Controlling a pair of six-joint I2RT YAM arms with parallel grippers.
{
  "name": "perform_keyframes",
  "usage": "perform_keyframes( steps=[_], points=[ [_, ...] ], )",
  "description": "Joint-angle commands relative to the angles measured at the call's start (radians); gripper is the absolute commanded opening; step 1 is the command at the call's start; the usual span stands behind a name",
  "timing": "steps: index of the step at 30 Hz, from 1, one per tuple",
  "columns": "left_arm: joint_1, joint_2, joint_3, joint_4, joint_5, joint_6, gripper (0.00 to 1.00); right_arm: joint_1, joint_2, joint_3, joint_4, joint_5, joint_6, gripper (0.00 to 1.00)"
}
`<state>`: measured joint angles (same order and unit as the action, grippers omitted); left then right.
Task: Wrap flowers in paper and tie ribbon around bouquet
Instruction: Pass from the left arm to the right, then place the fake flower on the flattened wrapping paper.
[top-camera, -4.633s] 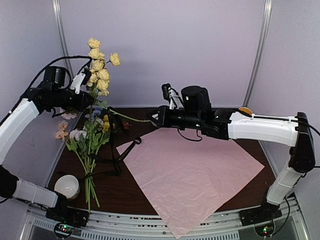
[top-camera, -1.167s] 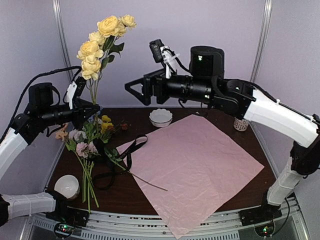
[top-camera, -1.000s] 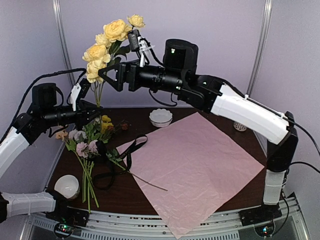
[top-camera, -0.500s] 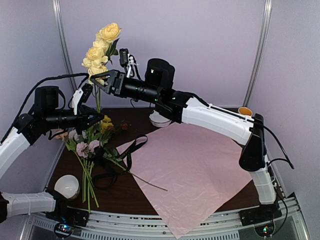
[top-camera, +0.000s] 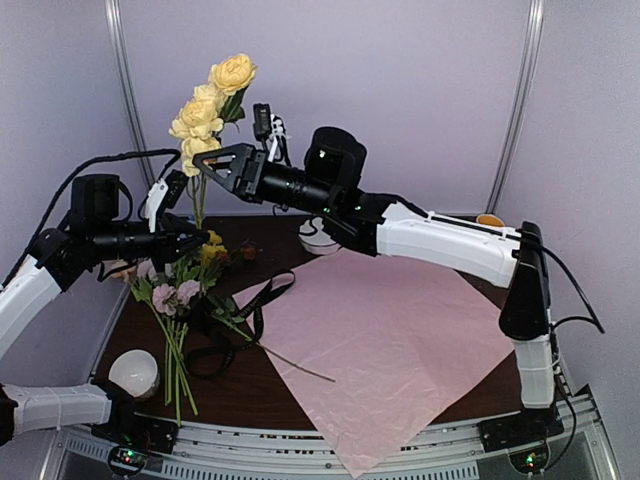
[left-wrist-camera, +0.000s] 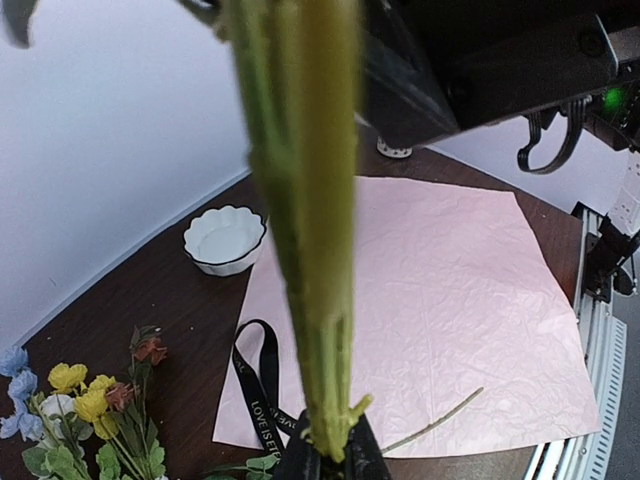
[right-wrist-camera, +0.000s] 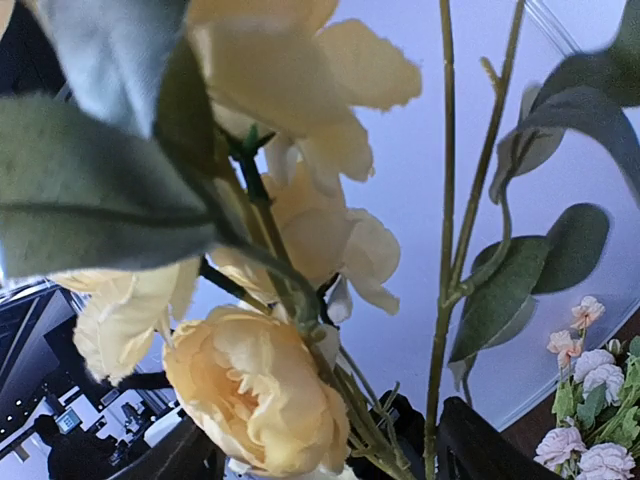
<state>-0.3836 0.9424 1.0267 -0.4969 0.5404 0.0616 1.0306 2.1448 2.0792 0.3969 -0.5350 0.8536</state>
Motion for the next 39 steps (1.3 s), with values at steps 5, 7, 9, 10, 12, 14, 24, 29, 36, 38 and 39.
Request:
perform_keyframes(
  steps=[5,7,9,10,12,14,24,29,36,38,39],
  points=[
    [-0.007,-0.002,0.034,0.141,0.042,-0.028,0.00,0.009,-0.161,-0.257,0.019,0.012,-0.062,0.69],
    [-0.006,0.007,0.038,0.146,0.051,-0.033,0.00,0.015,-0.143,-0.247,-0.009,0.008,-0.069,0.66],
    [-0.007,0.017,0.043,0.146,0.061,-0.034,0.00,0.028,-0.110,-0.202,-0.071,0.015,-0.087,0.65],
    [-0.006,0.020,0.043,0.146,0.063,-0.036,0.00,0.031,-0.090,-0.176,-0.099,0.016,-0.091,0.66],
    [-0.006,0.019,0.043,0.146,0.072,-0.035,0.00,0.033,-0.047,-0.119,-0.132,0.002,-0.081,0.67],
    [-0.006,0.013,0.040,0.142,0.076,-0.030,0.00,0.033,-0.014,-0.072,-0.153,-0.001,-0.078,0.66],
    [-0.007,-0.003,0.024,0.073,0.093,0.005,0.00,0.031,0.023,0.029,-0.169,-0.017,-0.091,0.00],
    [-0.008,0.004,0.017,0.046,0.090,0.009,0.21,0.010,-0.064,-0.031,-0.239,0.047,-0.153,0.00],
    [-0.006,0.023,0.029,0.019,-0.093,-0.050,0.84,-0.082,-0.275,-0.105,-0.523,0.149,-0.268,0.00],
    [0.004,0.054,0.037,-0.005,-0.255,-0.101,0.82,-0.143,-0.351,-0.165,-0.634,0.134,-0.288,0.00],
    [0.020,0.079,0.044,-0.025,-0.314,-0.131,0.82,-0.182,-0.386,-0.199,-0.707,0.129,-0.294,0.00]
  ],
)
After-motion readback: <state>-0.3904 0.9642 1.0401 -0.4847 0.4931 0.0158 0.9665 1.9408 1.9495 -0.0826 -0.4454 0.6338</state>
